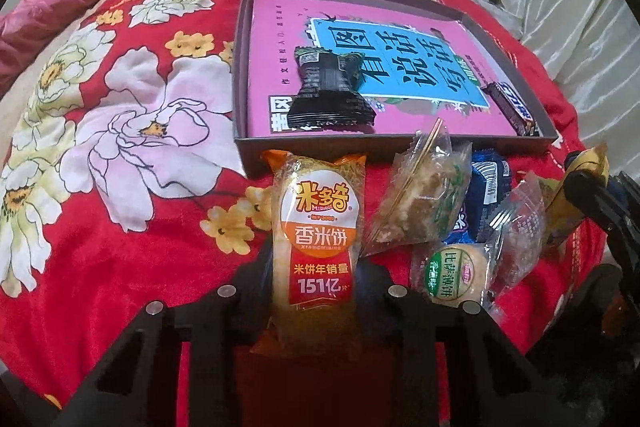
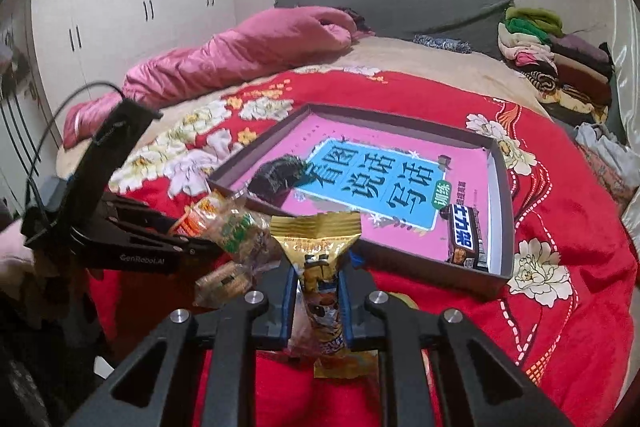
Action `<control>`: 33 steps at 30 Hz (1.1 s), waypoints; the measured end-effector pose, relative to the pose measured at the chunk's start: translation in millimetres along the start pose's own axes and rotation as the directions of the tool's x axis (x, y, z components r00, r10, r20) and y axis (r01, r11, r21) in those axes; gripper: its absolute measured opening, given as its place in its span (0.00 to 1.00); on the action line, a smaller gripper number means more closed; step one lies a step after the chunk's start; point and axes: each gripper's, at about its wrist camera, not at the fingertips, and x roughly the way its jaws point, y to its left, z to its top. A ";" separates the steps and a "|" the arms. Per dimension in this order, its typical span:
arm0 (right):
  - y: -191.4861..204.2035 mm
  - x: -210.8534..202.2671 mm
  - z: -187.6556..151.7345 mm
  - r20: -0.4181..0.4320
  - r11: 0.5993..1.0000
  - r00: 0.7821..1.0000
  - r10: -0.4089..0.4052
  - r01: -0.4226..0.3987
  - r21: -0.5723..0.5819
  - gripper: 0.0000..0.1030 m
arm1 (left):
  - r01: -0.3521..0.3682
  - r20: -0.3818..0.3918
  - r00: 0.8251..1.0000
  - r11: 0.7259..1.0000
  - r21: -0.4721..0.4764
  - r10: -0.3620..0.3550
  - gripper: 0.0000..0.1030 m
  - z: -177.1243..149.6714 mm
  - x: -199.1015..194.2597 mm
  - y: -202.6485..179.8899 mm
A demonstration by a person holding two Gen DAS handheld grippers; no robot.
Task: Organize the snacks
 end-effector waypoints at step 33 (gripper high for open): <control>-42.6 -37.4 23.2 0.231 0.964 0.970 0.071 -0.126 0.233 0.17 | 0.065 0.177 0.983 0.997 -0.045 -0.056 0.34 17.2 -72.0 7.7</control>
